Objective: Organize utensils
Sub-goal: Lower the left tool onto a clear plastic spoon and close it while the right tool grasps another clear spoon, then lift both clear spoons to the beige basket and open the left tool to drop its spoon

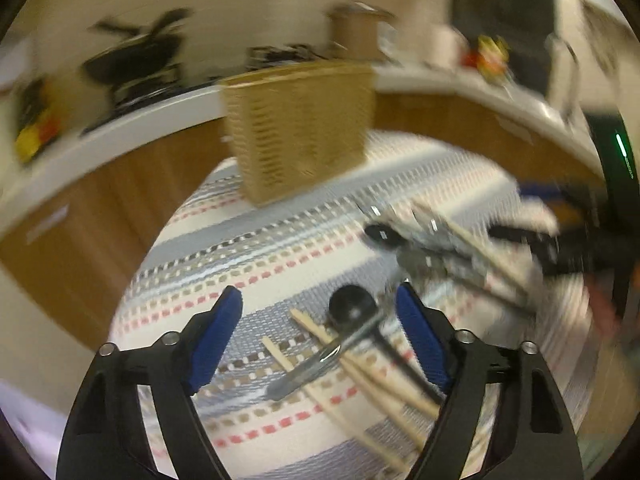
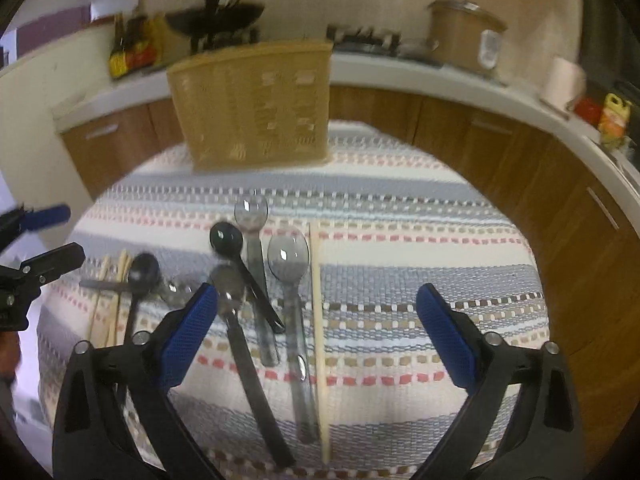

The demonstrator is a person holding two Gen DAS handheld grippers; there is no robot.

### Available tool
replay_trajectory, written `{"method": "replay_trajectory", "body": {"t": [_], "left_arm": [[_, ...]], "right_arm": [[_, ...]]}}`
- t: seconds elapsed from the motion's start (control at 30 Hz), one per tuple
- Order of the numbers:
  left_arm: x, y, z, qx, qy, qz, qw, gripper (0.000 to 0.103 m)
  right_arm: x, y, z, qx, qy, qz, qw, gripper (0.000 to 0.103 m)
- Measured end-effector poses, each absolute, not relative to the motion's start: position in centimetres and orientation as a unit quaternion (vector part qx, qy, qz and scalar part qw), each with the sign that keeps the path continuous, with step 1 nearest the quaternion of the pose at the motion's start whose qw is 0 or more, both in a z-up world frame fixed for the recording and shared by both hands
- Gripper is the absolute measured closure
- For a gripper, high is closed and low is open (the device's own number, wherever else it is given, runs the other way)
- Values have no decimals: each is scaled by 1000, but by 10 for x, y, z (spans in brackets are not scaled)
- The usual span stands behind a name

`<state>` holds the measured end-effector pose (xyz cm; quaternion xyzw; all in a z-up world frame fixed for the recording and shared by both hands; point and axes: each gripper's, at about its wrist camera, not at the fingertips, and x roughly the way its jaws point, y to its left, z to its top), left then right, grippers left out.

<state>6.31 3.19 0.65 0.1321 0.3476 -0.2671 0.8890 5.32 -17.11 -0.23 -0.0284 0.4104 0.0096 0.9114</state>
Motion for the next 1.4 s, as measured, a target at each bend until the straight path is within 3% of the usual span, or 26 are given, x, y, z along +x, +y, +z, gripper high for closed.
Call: {"method": "replay_trajectory", "body": {"t": [0.17, 0.33, 0.43, 0.57, 0.67, 1.0, 1.23, 1.37, 1.4], "left_arm": [[80, 18, -8, 187, 412, -334, 827, 44], [89, -2, -23, 213, 449, -369, 785, 53], [96, -14, -26, 230, 466, -386, 762, 64], [103, -30, -34, 248, 485, -386, 744, 67], [109, -46, -40, 260, 498, -386, 731, 70], [113, -84, -60, 297, 515, -368, 715, 74], [121, -87, -57, 284, 527, -349, 721, 93], [124, -86, -58, 253, 533, -352, 726, 94], [119, -82, -58, 242, 534, -353, 729, 94]], "right_arm": [[71, -171, -13, -50, 471, 54, 879, 37], [88, -178, -20, -36, 512, 83, 854, 65], [98, -184, -21, -21, 532, 98, 840, 68], [113, -185, -29, -9, 557, 99, 824, 69], [127, -183, -36, -10, 569, 92, 817, 78], [140, -174, -31, 12, 587, 125, 800, 79], [154, -159, -42, -6, 613, 107, 783, 79], [158, -150, -43, -24, 620, 103, 778, 79], [159, -150, -43, -28, 620, 98, 778, 83]]}}
